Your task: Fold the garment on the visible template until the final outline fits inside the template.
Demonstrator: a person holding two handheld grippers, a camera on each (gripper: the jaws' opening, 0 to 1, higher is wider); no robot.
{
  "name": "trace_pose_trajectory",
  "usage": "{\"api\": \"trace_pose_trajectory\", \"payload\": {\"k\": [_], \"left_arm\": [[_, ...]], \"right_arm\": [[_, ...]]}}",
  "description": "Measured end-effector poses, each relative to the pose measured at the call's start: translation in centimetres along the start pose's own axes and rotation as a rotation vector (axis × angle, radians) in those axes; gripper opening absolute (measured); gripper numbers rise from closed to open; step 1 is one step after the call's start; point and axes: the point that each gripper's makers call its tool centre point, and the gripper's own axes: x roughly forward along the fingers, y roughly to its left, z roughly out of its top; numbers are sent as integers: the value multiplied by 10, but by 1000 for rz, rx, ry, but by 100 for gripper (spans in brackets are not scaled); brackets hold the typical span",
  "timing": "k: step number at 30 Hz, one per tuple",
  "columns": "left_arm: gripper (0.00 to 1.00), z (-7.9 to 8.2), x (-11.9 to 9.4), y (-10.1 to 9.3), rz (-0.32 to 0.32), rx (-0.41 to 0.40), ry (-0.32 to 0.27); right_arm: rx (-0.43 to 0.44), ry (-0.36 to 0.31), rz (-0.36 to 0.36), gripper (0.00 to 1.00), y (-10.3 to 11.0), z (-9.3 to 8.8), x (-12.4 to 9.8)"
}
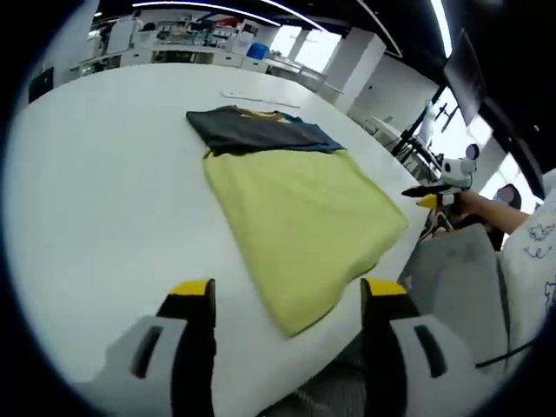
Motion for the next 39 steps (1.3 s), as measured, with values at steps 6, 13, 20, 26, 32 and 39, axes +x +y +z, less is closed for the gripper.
{"api": "trace_pose_trajectory", "payload": {"k": [6,13,20,26,32,39], "left_arm": [[52,-15,-4,2,-2,-52,14],[42,-28,-4,-1,-17,-110,42],[39,-40,0,-2,-25,-138,68],[34,-44,1,-5,-45,-184,63],[27,-44,3,-5,-54,-234,53],[15,-44,7,-1,-45,-283,47]], "right_arm": [[30,38,24,40,6,-16,-1],[45,61,36,35,17,-28,-2],[82,74,39,29,21,-38,-1],[129,84,44,23,19,-46,1],[180,73,49,15,15,-46,7],[202,88,54,4,15,-47,12]]}}
